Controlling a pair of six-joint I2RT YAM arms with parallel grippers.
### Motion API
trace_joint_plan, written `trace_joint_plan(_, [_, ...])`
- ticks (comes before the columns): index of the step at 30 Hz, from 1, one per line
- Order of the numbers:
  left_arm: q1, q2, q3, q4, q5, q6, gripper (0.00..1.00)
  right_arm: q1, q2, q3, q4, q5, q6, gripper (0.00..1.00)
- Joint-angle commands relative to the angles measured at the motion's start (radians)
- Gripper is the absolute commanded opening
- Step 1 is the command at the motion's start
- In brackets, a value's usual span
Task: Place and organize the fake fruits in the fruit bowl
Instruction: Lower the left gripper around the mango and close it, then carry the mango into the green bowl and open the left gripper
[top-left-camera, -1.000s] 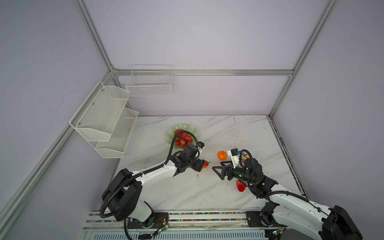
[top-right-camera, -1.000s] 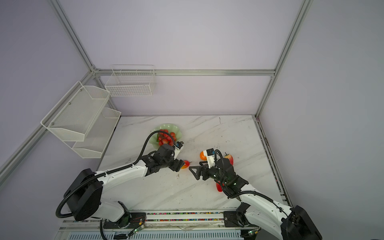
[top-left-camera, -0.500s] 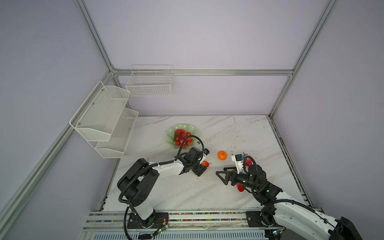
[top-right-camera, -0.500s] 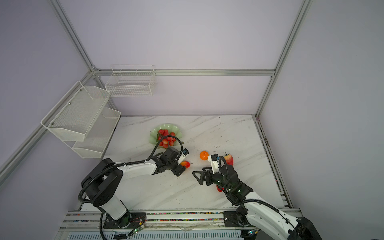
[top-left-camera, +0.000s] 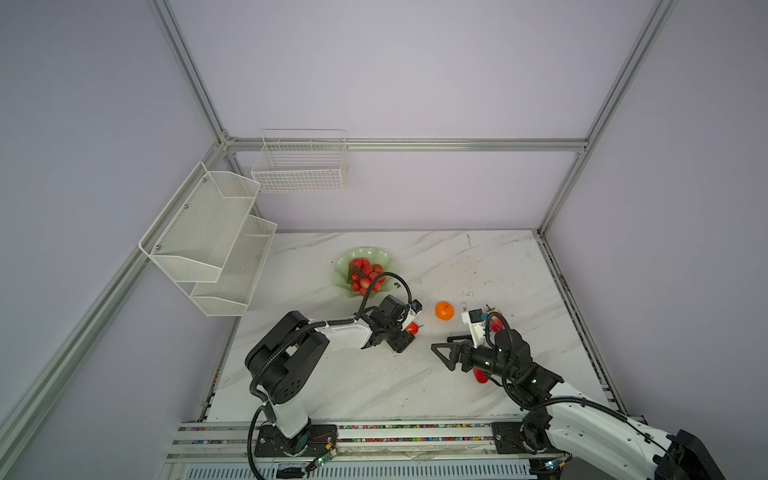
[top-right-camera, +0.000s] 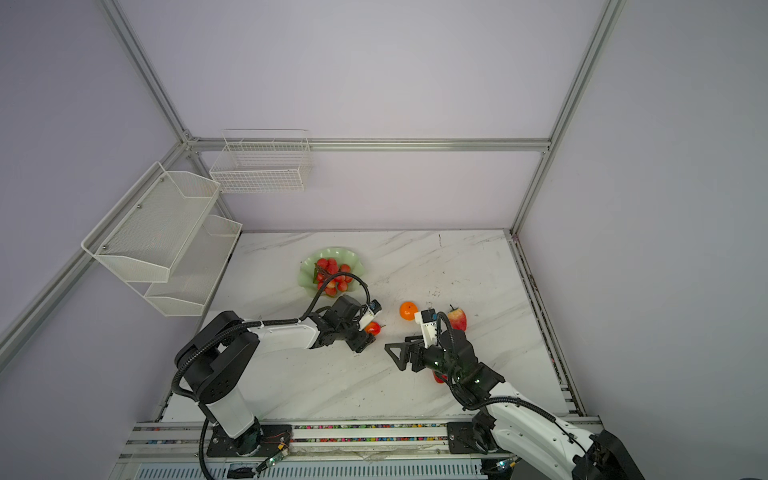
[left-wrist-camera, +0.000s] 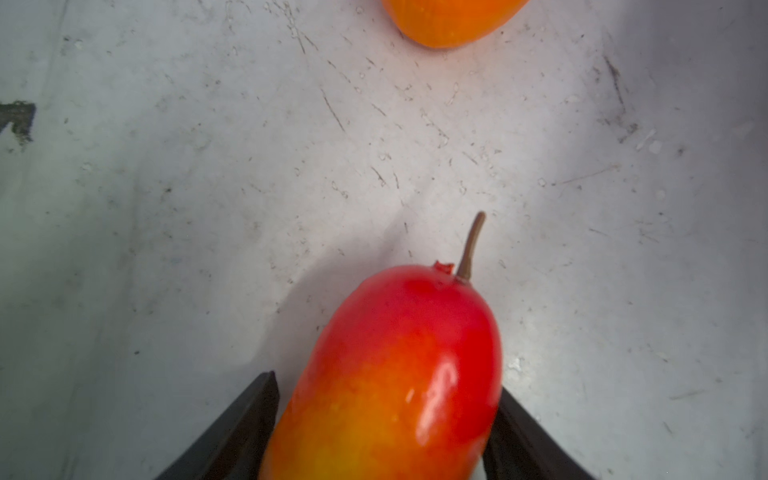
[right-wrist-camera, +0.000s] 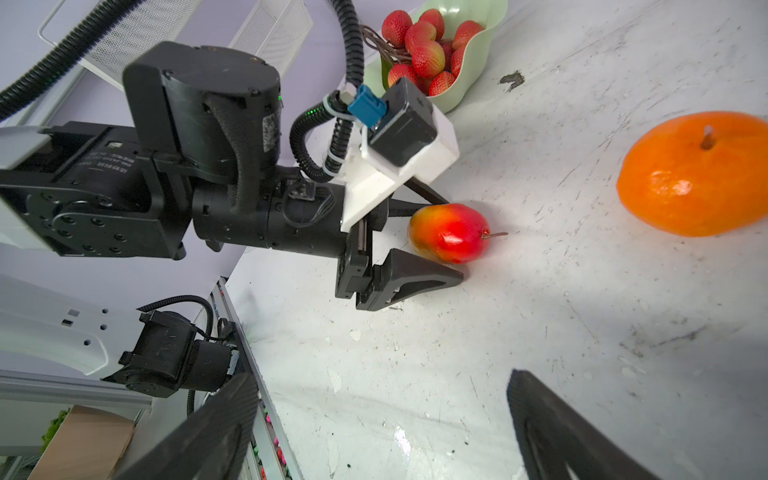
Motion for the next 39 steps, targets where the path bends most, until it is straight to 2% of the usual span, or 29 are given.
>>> trace_joint_plan(1, [0.004, -0.012, 0.069, 0.043, 0.026, 0.022, 0.69, -0.004, -0.002, 0.002, 0.016, -0.001, 0.007, 0.97])
trace_joint_plan(7, [0.004, -0.042, 0.038, 0.065, 0.001, 0.014, 0.47, -0.004, 0.037, 0.044, 0.007, -0.006, -0.015, 0.97])
trace_joint_plan(14, [0.02, -0.124, 0.009, 0.094, -0.004, -0.042, 0.39, -0.011, 0.153, 0.156, 0.061, -0.099, -0.036, 0.97])
trace_joint_plan(20, [0.098, -0.242, 0.038, 0.043, -0.043, -0.123, 0.37, -0.02, 0.275, 0.345, 0.028, -0.16, -0.066, 0.97])
trace_joint_plan(26, [0.194, -0.26, 0.131, -0.075, -0.149, -0.162, 0.35, -0.022, 0.452, 0.487, 0.026, -0.117, -0.167, 0.97])
trace_joint_plan(32, [0.235, -0.165, 0.256, -0.146, -0.201, -0.193, 0.35, -0.022, 0.641, 0.498, 0.292, -0.165, -0.171, 0.98])
trace_joint_plan(35, [0.24, -0.123, 0.302, -0.154, -0.209, -0.193, 0.35, -0.022, 0.679, 0.456, 0.369, -0.159, -0.22, 0.97])
trace_joint_plan(39, [0.245, -0.056, 0.368, -0.176, -0.22, -0.192, 0.35, -0.022, 0.703, 0.388, 0.516, -0.196, -0.17, 0.97])
